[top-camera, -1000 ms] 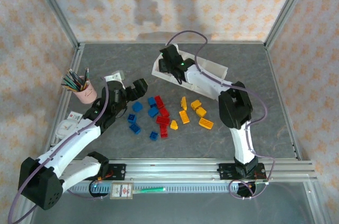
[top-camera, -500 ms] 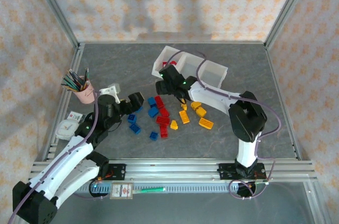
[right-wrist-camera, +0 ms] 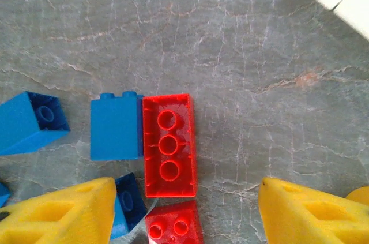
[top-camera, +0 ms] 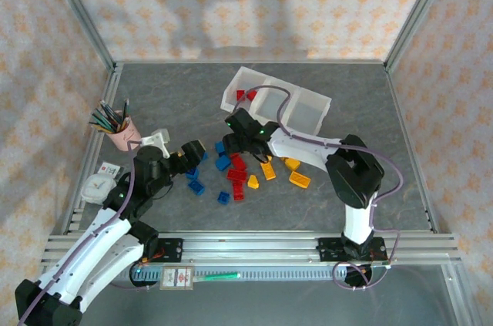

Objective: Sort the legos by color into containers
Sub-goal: Pick up the lego from the center of the table.

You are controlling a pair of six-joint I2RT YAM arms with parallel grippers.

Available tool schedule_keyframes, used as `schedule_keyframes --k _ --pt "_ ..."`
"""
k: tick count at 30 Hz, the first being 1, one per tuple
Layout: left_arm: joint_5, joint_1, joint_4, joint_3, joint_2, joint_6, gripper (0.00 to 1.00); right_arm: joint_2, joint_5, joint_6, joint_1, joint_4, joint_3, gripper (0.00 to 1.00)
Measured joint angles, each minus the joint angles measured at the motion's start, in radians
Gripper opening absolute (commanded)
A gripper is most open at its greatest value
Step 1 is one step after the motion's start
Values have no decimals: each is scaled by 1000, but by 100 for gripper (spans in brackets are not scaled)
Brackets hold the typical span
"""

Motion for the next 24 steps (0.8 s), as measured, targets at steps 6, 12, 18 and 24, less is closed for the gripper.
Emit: schedule_keyframes --k 6,12,18,24 --pt "0 0 -1 0 10 -2 99 63 -16 0 0 0 0 62" --pt "-5 0 -3 0 13 -2 99 111 -35 0 1 2 23 63" --pt "-8 0 -3 0 18 -2 99 151 -39 -4 3 1 76 65" --pt "-8 0 -3 0 22 -2 99 184 -38 -5 5 1 121 61"
